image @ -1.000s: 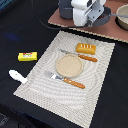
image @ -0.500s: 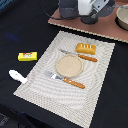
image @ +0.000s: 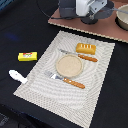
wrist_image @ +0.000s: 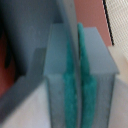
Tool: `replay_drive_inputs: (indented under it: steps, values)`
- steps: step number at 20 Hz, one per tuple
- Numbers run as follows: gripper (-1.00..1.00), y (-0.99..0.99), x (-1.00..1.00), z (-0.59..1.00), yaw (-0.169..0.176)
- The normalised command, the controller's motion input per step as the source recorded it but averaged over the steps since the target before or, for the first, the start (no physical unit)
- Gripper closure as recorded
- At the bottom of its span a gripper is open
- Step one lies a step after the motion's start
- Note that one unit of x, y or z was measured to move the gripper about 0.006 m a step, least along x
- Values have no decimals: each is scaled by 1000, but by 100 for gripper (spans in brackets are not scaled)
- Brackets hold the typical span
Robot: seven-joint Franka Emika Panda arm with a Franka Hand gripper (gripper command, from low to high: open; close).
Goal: Interact with the objects in diverse but meaningful ways.
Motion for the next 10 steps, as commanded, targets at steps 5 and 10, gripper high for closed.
replay_drive_inputs:
  steps: [5,10]
  values:
    - [100,326,-125,144,-119]
    - [100,518,-361,112,37]
